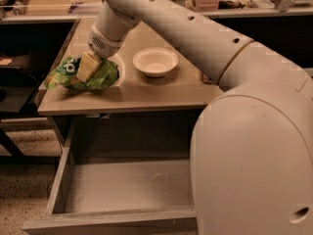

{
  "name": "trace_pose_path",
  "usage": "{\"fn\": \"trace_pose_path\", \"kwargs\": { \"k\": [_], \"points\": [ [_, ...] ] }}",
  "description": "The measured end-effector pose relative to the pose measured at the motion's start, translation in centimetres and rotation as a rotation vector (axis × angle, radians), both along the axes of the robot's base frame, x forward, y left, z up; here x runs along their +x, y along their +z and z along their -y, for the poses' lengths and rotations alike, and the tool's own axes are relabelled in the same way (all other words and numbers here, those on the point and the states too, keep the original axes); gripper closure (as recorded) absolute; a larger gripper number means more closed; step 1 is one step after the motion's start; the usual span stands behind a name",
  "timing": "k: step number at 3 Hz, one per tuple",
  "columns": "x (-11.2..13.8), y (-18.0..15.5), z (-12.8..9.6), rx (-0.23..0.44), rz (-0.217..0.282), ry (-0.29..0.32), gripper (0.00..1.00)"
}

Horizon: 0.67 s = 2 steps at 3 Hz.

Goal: Pick green rice chip bag from top drawer and place on counter

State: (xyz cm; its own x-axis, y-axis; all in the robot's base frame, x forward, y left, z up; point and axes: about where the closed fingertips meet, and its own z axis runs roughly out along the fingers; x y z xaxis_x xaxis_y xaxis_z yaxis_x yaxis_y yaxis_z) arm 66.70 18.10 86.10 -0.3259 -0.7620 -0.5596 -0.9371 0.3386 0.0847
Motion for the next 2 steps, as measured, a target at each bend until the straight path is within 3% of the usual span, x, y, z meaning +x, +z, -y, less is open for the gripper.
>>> {"fn": "trace_pose_path", "kwargs": {
  "k": [1, 2],
  "points": [
    [0.0, -0.01, 0.0, 0.0, 0.0, 0.0, 0.0],
    [0.0, -0.01, -0.01, 0.0, 0.0, 0.0, 0.0]
  ]
}}
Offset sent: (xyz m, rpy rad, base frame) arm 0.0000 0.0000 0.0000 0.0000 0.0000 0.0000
